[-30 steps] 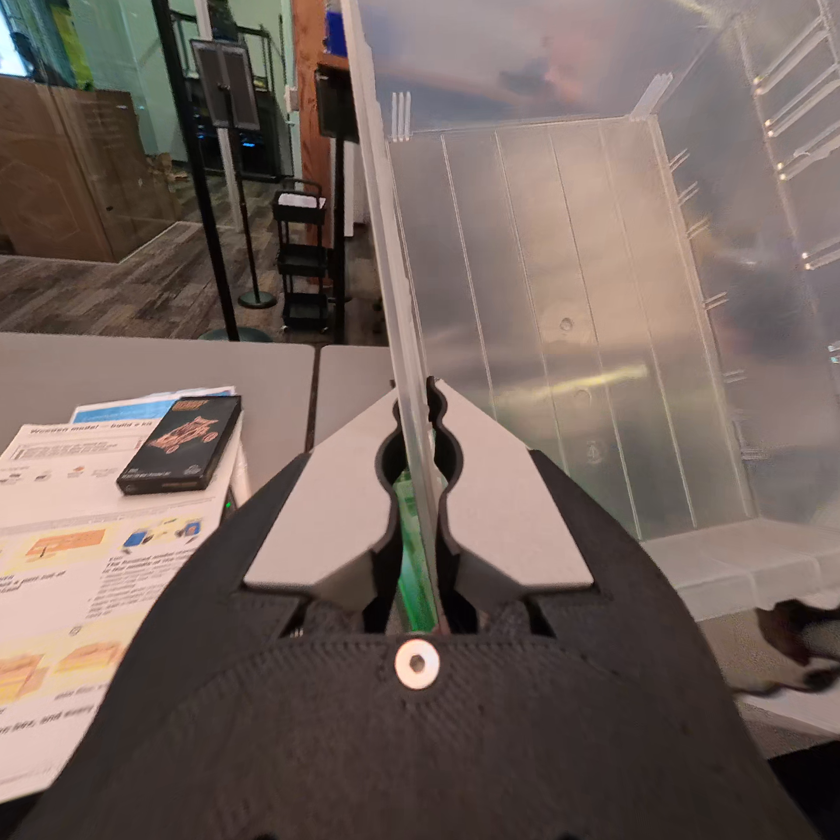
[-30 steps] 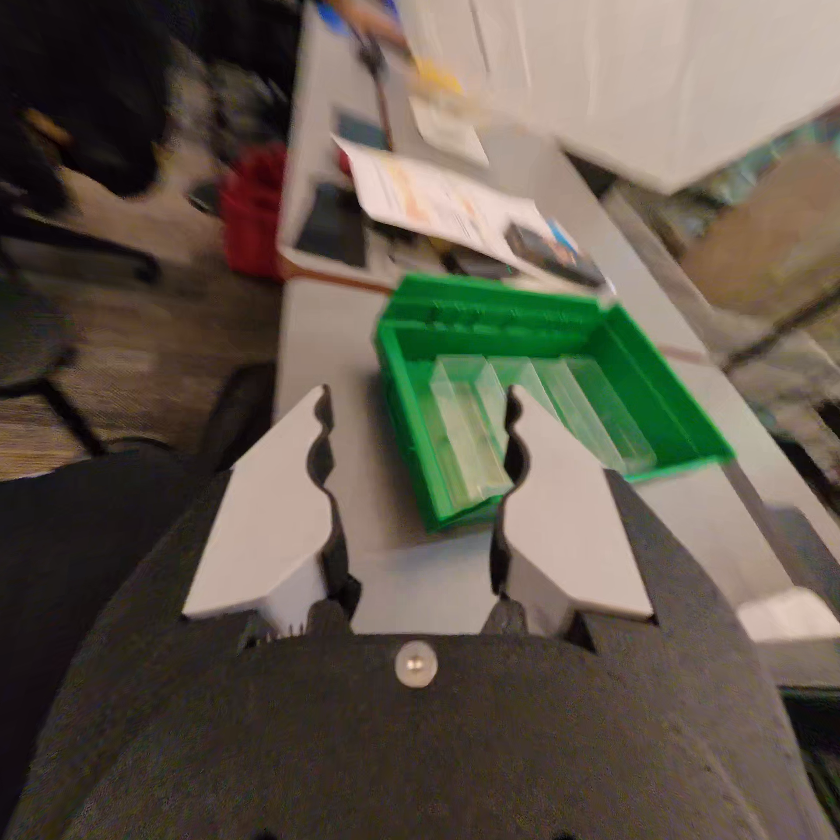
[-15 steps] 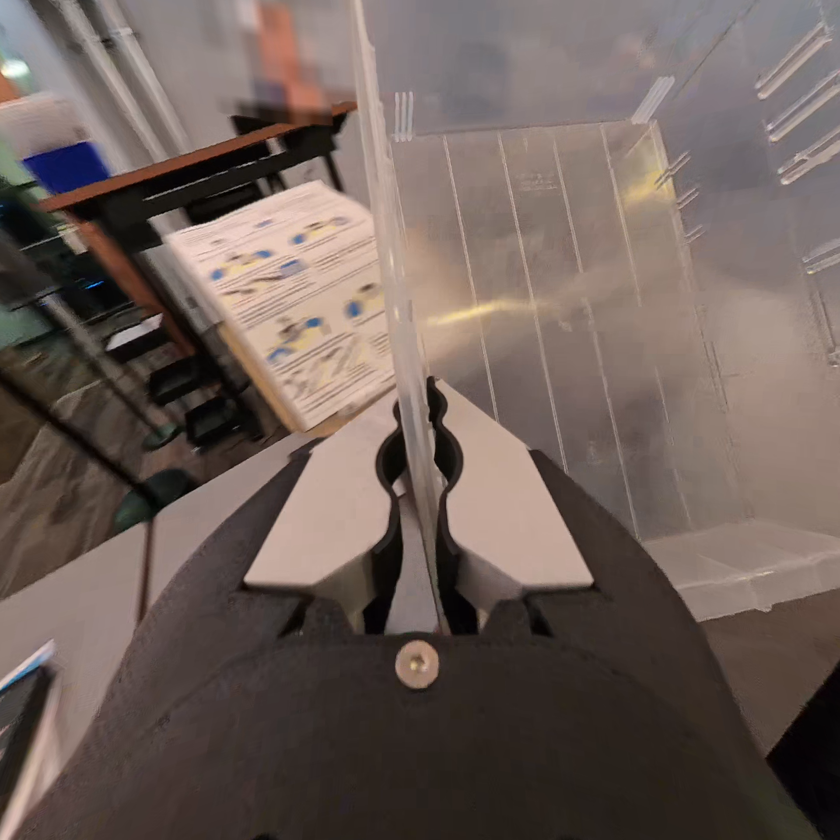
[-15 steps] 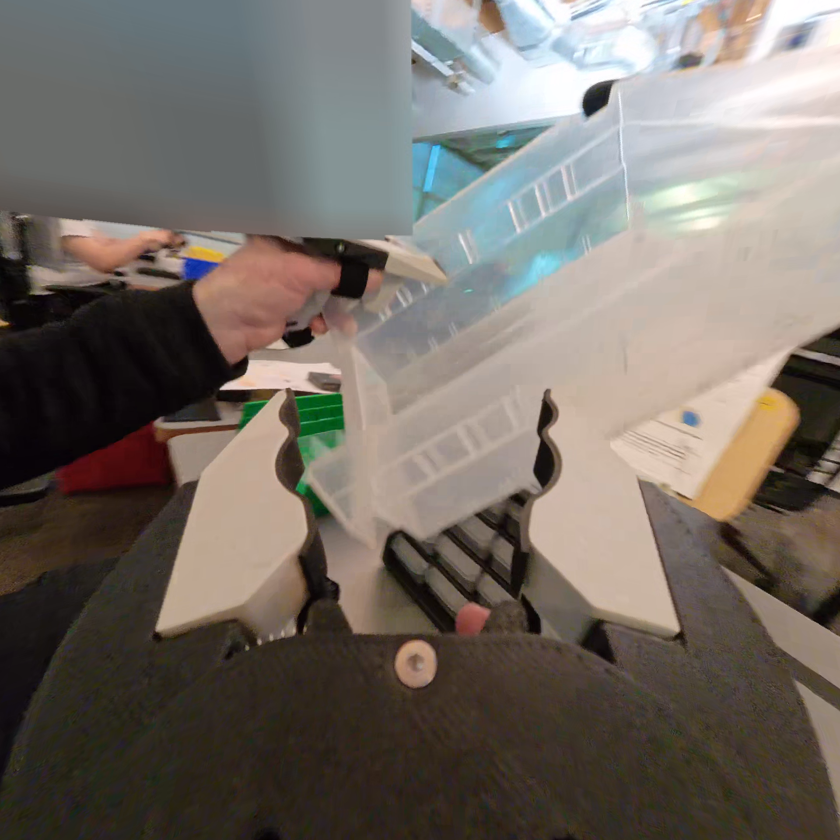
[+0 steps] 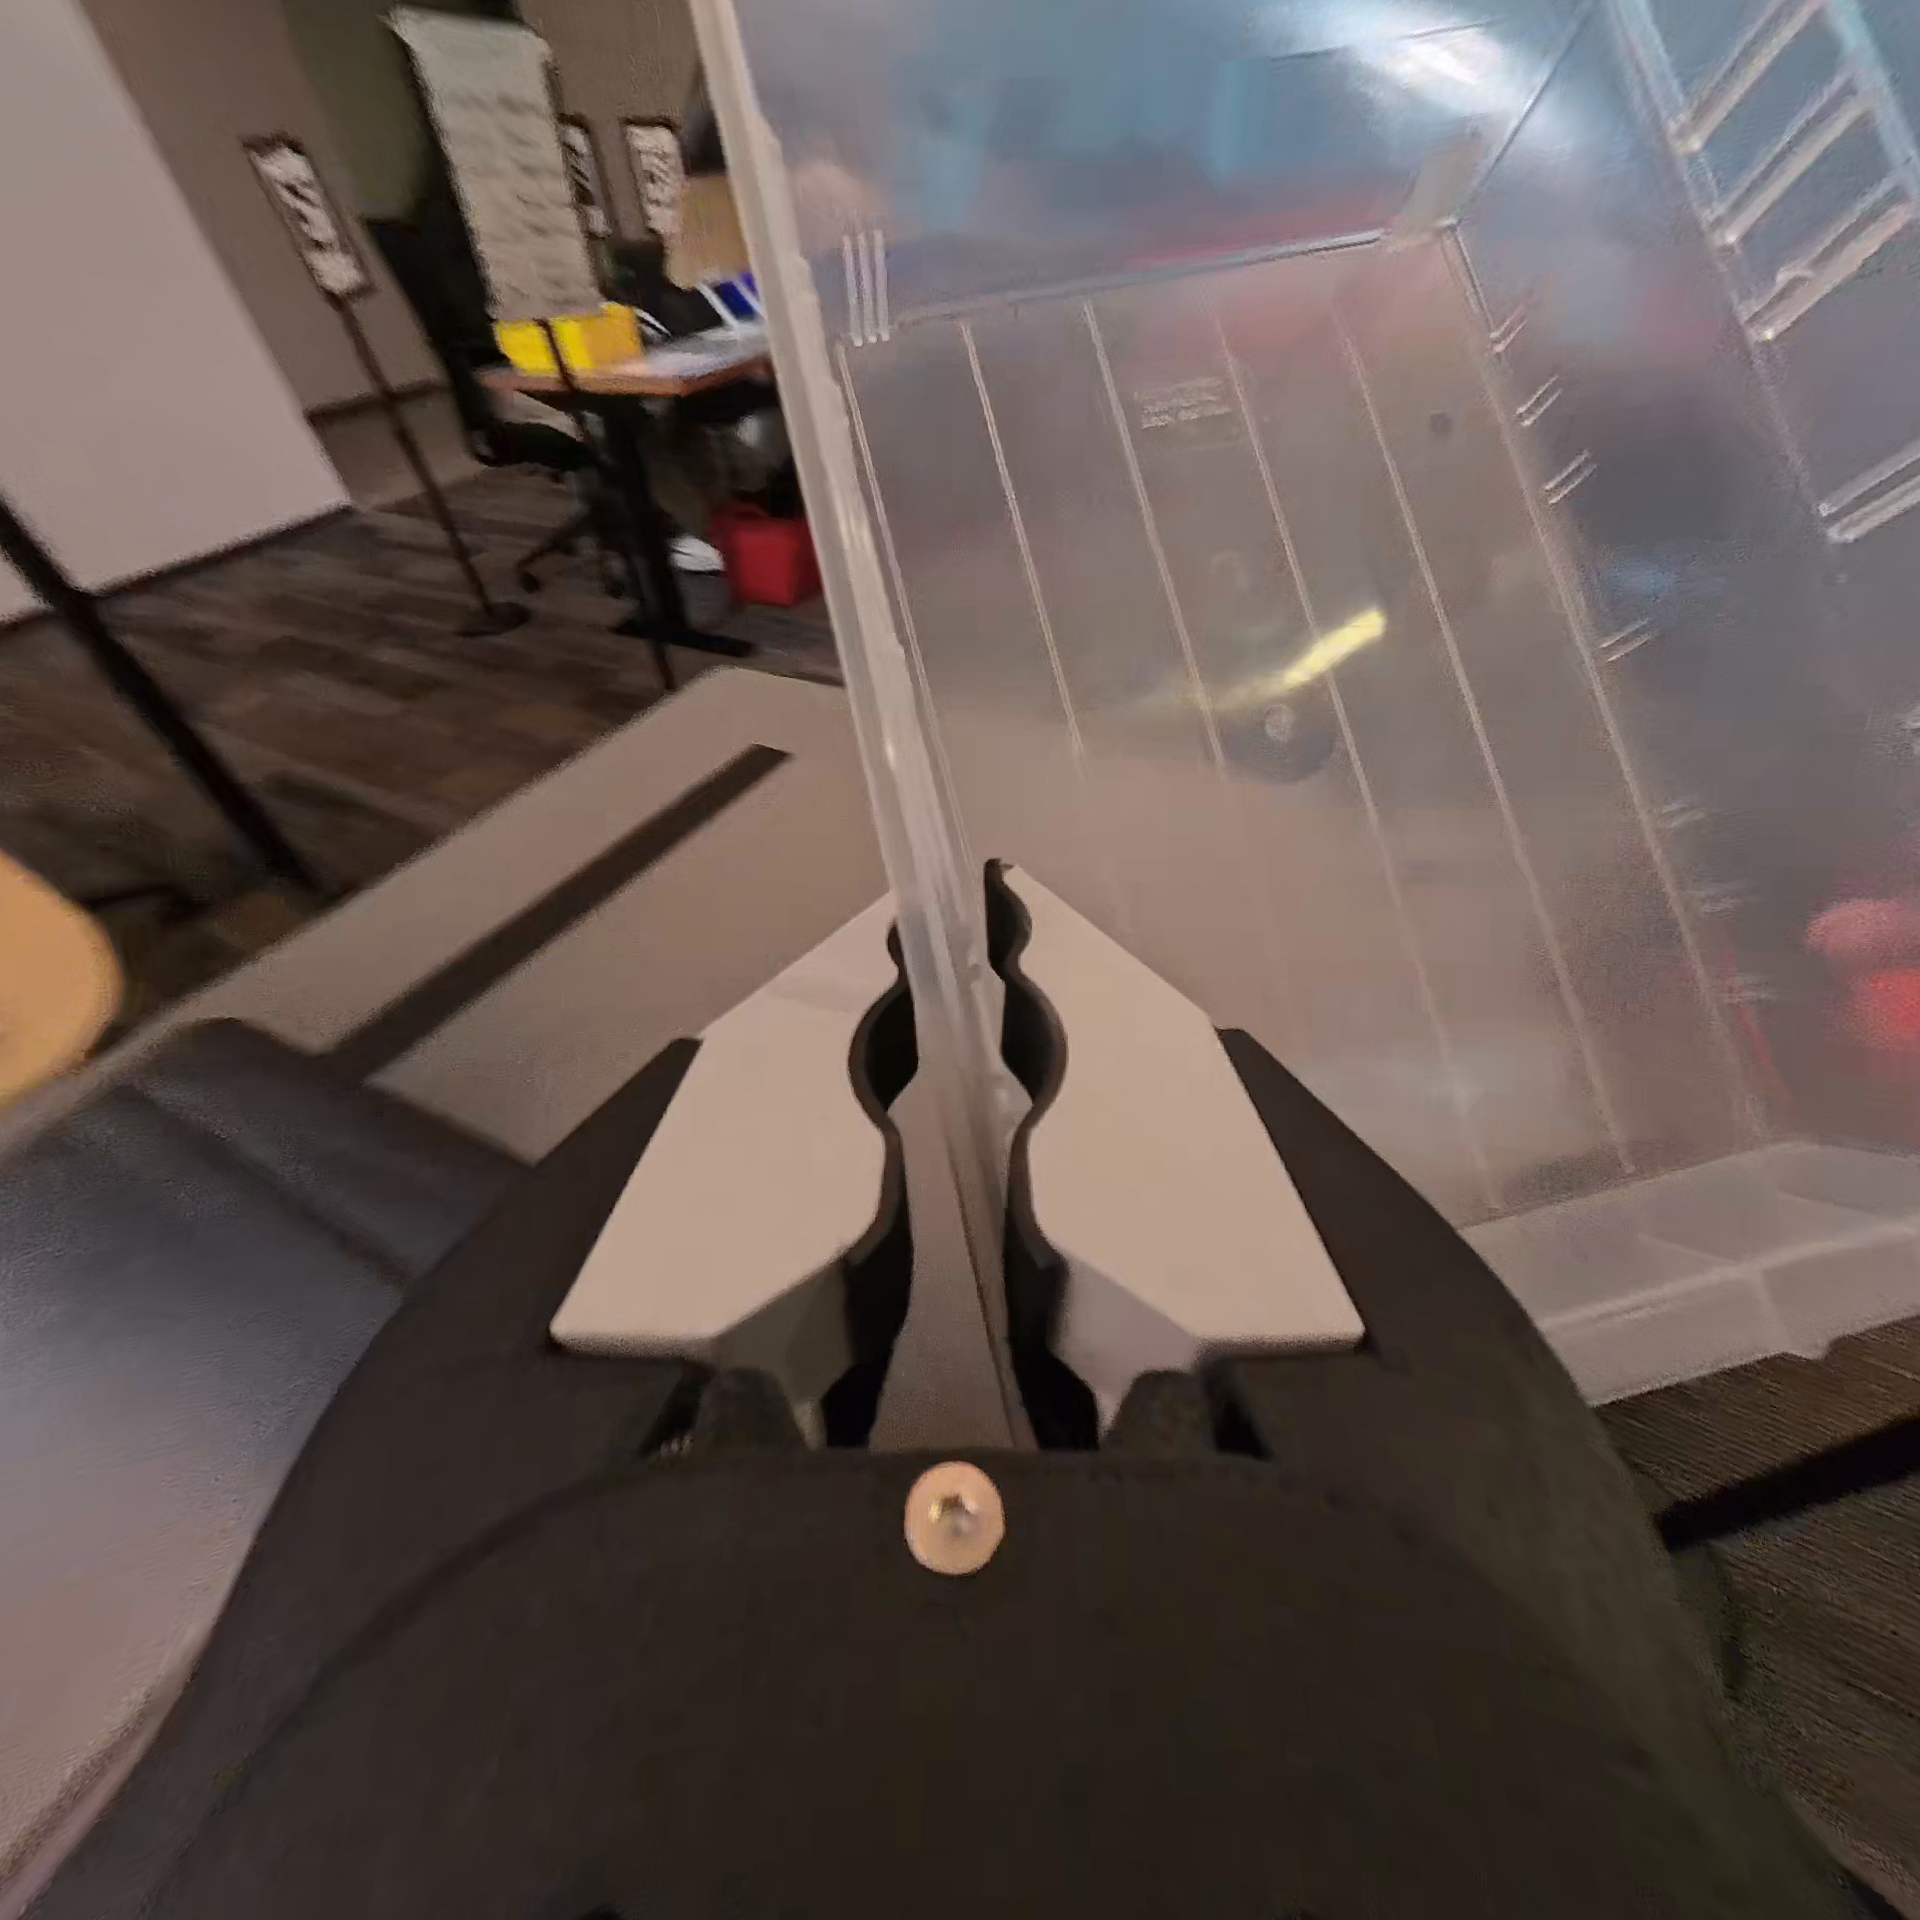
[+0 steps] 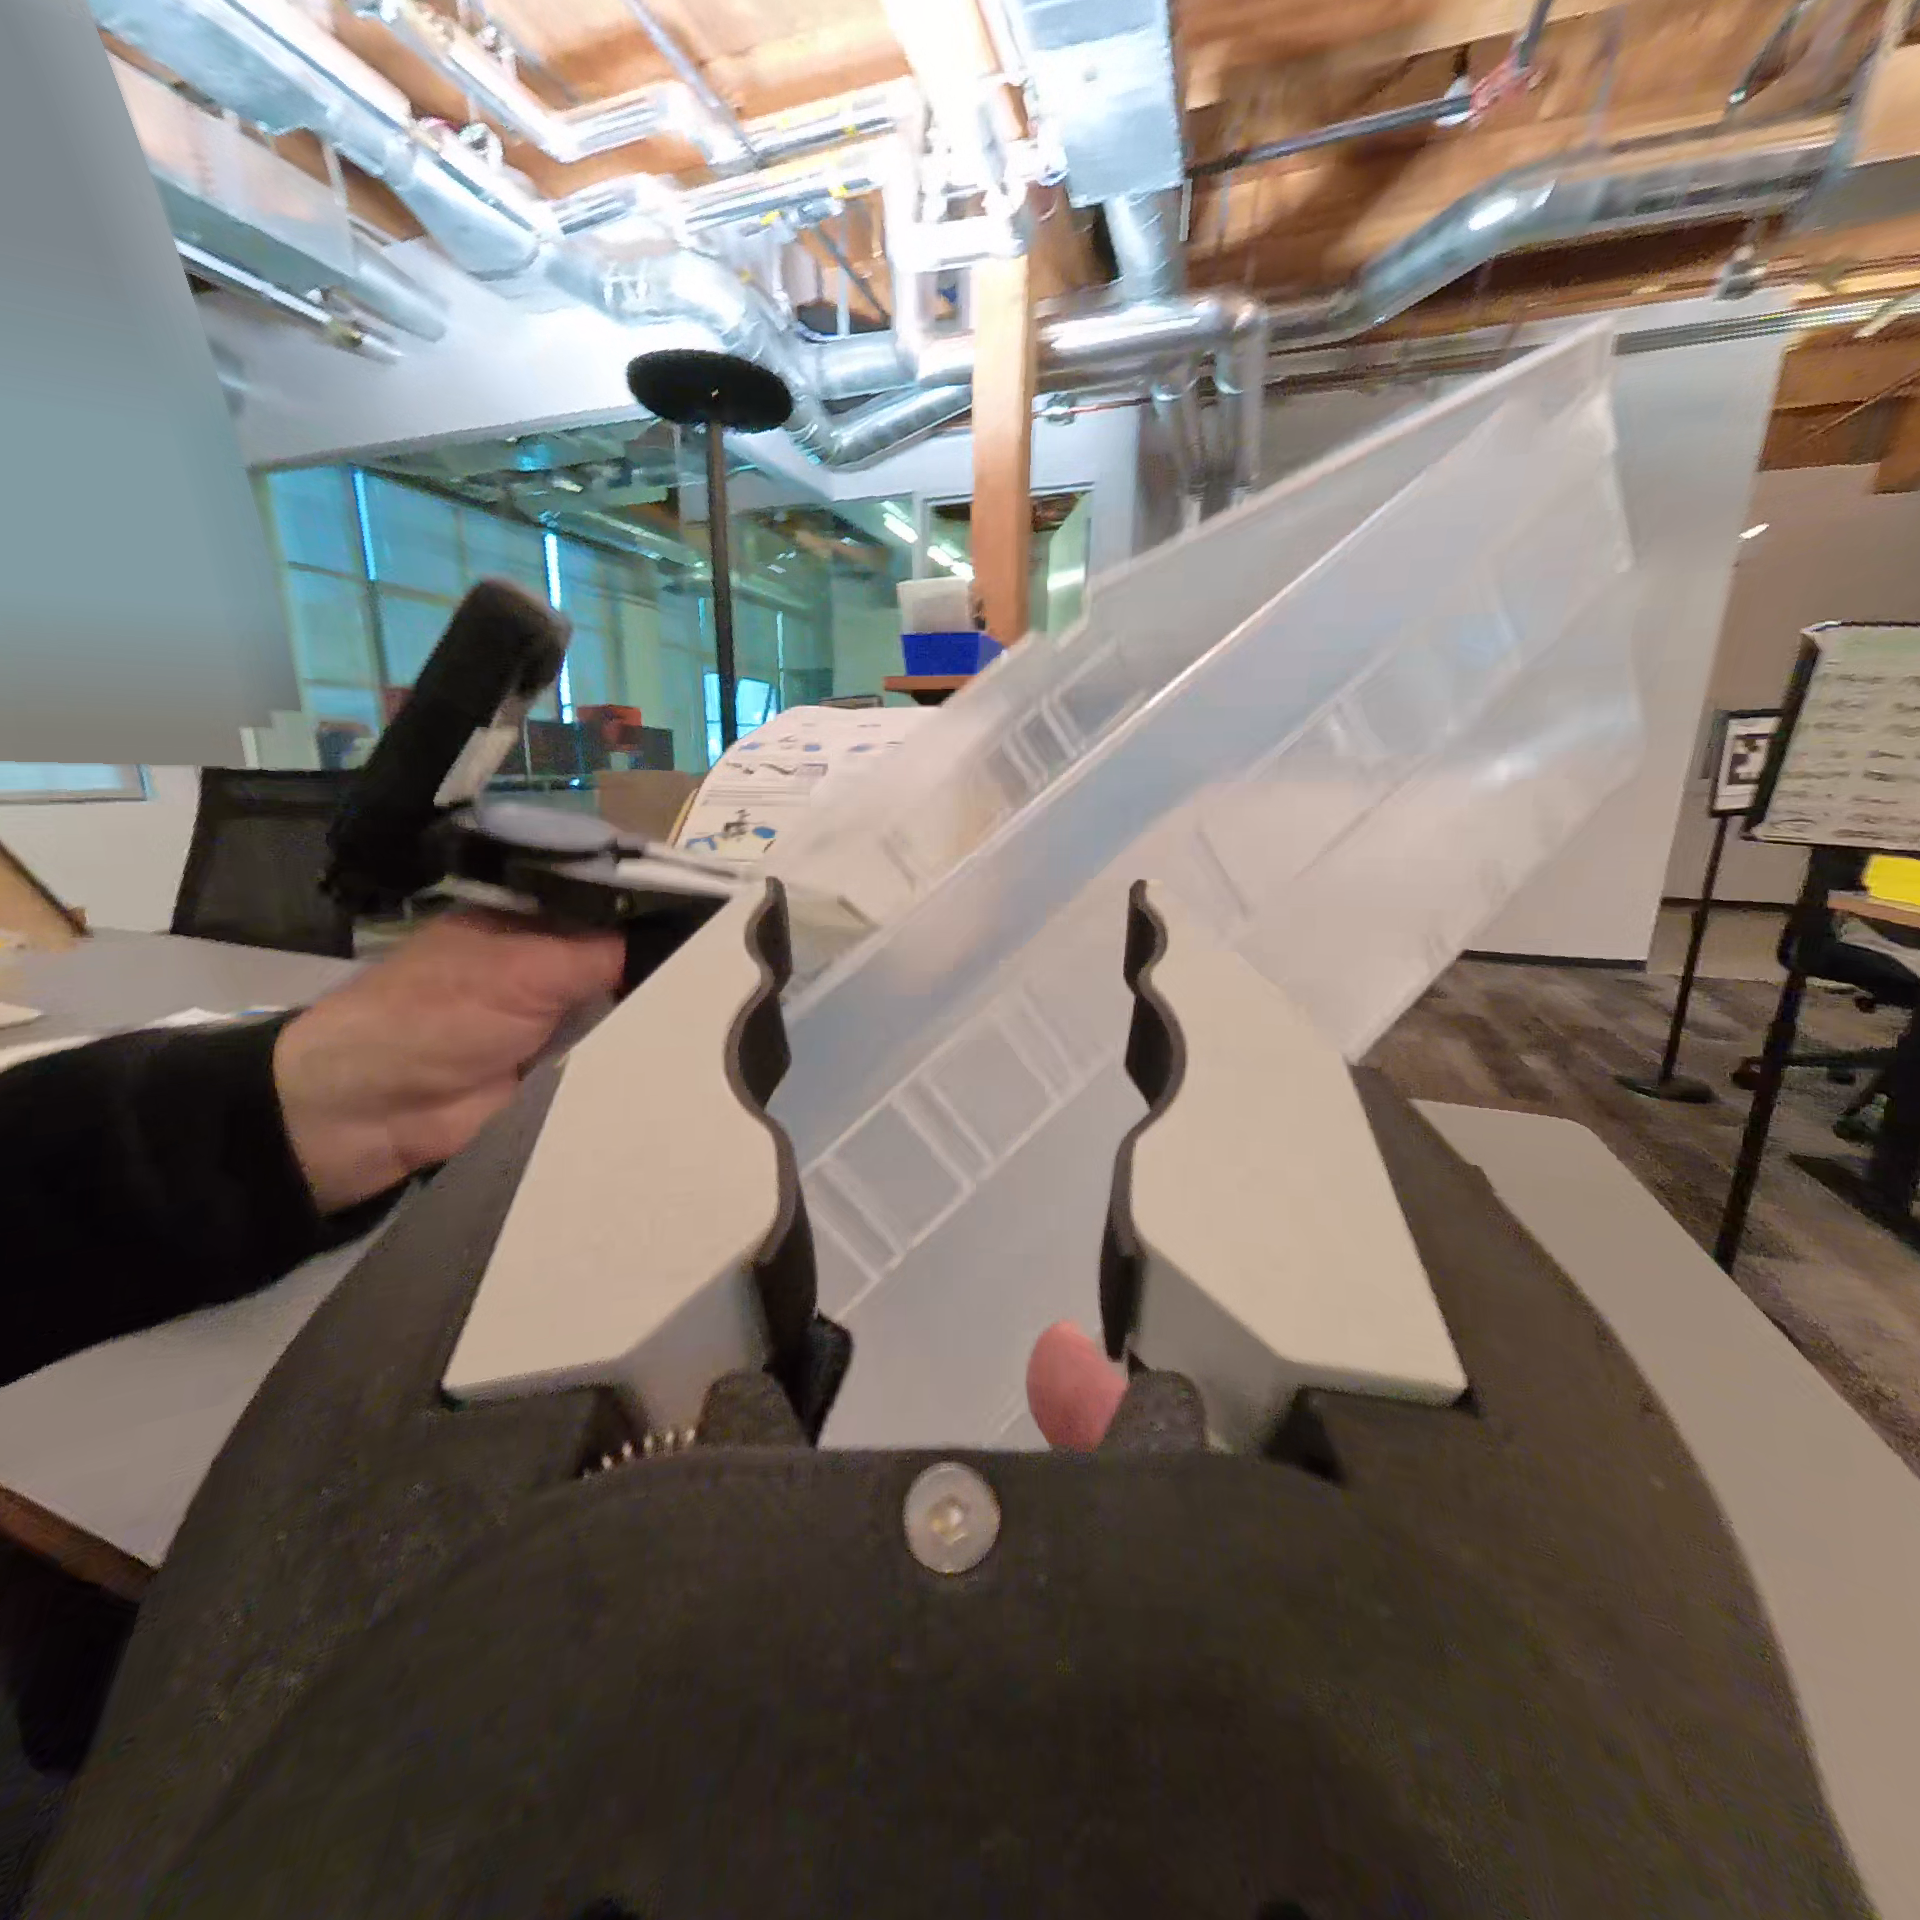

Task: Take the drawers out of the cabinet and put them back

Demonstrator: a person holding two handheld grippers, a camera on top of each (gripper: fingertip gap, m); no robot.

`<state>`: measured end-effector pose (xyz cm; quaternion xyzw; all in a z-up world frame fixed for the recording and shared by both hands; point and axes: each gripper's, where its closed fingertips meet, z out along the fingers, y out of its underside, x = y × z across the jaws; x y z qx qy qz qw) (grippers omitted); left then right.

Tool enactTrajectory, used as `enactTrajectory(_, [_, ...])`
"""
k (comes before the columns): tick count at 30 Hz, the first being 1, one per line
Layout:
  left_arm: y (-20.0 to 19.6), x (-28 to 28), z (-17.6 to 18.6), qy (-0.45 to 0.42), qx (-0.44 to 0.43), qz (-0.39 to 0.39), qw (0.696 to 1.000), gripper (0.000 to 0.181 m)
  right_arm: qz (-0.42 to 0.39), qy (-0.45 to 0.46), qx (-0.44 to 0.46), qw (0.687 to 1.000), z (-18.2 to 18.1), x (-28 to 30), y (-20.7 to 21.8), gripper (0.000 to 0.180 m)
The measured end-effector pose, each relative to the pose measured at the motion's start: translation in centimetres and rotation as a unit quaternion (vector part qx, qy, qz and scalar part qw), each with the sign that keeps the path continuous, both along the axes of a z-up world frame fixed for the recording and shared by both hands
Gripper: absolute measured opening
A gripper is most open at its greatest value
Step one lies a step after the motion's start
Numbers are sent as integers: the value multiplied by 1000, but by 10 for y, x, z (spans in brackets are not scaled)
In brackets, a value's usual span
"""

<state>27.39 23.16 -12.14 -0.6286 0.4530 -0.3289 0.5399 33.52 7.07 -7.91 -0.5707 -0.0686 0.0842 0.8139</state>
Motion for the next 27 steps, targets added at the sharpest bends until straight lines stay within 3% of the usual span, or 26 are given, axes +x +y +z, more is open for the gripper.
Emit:
enactTrajectory(5, [-18, 52, -65, 13, -92, -32, 995, 9, -13, 25, -66, 997, -24, 49, -2, 62])
enactTrajectory(12, [-1, 80, -143, 42, -200, -24, 979, 21, 25, 108, -150, 982, -91, 98, 43, 62])
enactTrajectory(23, [9, 100, -194, 57, -302, -28, 951, 78, 136, 236, -230, 934, -171, 159, 116, 62])
enactTrajectory(27, [18, 111, -197, 42, -302, -19, 952, 92, 153, 248, -255, 922, -188, 179, 142, 52])
